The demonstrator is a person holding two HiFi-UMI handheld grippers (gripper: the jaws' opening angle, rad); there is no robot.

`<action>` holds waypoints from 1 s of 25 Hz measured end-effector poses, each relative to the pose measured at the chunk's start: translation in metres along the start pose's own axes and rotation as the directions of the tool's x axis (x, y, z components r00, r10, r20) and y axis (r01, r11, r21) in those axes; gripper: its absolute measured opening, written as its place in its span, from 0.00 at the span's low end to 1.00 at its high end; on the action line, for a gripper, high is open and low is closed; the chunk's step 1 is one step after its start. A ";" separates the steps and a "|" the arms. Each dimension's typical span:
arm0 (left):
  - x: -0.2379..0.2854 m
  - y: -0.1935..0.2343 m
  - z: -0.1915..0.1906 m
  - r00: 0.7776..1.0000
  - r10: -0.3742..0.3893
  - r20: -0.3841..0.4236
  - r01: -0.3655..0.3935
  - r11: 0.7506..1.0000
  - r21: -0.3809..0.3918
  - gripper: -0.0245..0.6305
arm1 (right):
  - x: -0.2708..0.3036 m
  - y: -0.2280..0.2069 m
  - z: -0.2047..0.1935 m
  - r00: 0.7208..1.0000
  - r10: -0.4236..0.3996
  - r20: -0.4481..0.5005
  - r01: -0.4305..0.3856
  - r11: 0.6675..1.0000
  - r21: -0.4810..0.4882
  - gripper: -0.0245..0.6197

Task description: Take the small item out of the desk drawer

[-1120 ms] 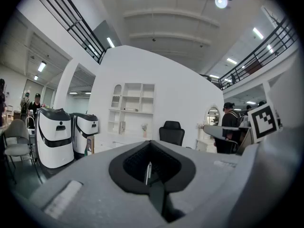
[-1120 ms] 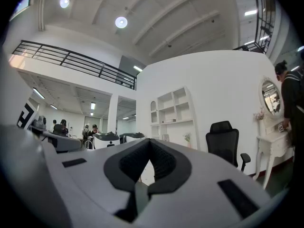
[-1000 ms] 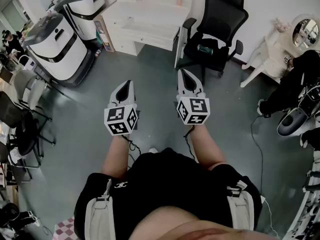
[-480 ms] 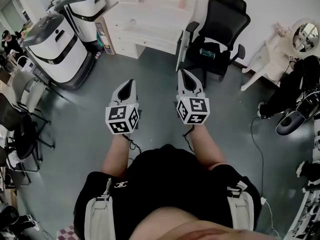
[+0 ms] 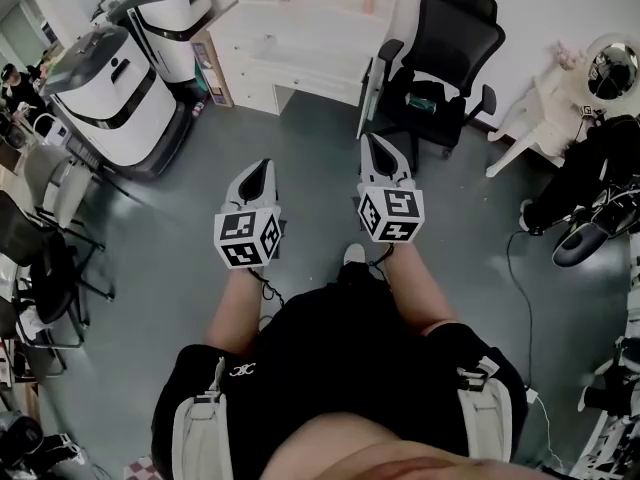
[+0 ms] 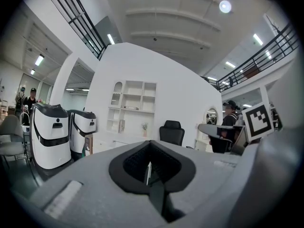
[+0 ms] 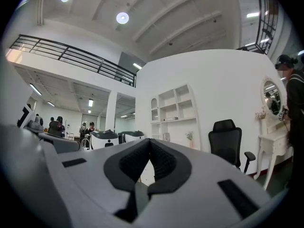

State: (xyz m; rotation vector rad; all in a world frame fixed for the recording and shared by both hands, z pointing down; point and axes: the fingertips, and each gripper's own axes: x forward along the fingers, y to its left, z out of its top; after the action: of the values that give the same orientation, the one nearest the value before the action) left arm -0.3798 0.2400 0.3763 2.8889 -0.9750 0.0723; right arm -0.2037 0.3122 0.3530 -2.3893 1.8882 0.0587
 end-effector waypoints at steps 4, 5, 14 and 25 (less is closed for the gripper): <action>0.003 0.013 0.000 1.000 0.002 0.002 -0.002 1.000 0.005 0.06 | 0.013 0.005 0.001 1.000 -0.006 -0.001 0.006 1.000 -0.006 0.03; 0.004 0.015 0.001 1.000 0.004 0.004 -0.004 1.000 0.001 0.06 | 0.016 0.006 0.002 1.000 -0.004 -0.002 0.004 1.000 -0.008 0.03; 0.058 0.025 -0.002 1.000 0.023 0.008 -0.023 1.000 0.020 0.06 | 0.070 -0.019 -0.014 1.000 0.024 -0.002 -0.024 1.000 -0.011 0.03; 0.210 0.042 0.007 0.999 0.017 -0.049 -0.015 0.999 0.038 0.06 | 0.199 -0.102 -0.024 1.000 0.010 -0.023 -0.009 0.999 0.047 0.03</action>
State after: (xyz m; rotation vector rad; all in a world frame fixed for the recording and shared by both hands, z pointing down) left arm -0.2387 0.0794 0.3879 2.8982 -0.9990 0.1641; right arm -0.0590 0.1406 0.3639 -2.3607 1.8896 -0.0123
